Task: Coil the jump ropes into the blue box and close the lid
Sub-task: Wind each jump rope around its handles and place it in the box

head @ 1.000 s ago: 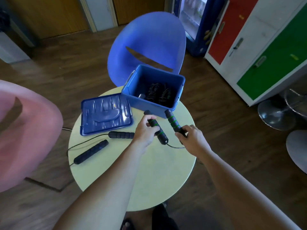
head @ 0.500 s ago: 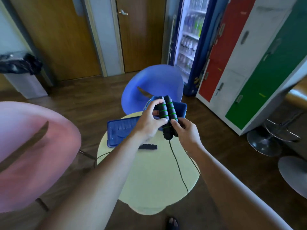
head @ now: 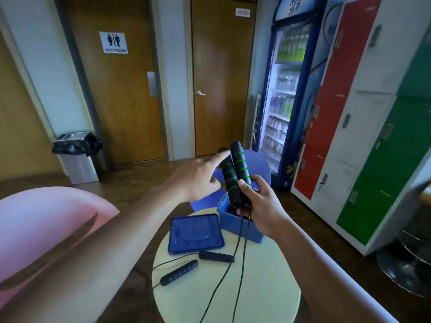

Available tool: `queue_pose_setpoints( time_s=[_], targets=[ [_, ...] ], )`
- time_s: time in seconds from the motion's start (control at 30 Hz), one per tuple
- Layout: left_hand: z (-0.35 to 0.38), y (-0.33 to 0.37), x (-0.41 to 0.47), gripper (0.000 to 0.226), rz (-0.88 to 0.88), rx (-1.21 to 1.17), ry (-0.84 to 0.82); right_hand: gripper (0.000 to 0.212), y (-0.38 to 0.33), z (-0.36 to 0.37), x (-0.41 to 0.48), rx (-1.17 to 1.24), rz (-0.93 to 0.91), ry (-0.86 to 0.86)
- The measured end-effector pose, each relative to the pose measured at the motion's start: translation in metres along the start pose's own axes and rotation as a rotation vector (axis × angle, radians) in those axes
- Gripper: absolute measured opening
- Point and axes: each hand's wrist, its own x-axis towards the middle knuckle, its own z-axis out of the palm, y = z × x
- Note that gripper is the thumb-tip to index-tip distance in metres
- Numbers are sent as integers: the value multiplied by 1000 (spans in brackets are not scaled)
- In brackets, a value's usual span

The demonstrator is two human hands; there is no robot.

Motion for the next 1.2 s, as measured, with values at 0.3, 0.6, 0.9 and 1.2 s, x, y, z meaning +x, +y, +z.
queue_pose_setpoints(
  time_s=[0.3,0.6,0.9,1.2],
  targets=[
    [-56,17,46,71,498,617,370,26,-78,-25,23,-143,-42,-194],
    [-63,35,89,72,568,809,186,23,-130,-51,45,-295,-12,-339],
    [-67,37,115,47,310,503,119,54,-149,-80,68,-466,-66,-511],
    [-71,28,124,10,-378,-746,302,26,-154,-80,102,-448,-341,-102]
  ],
)
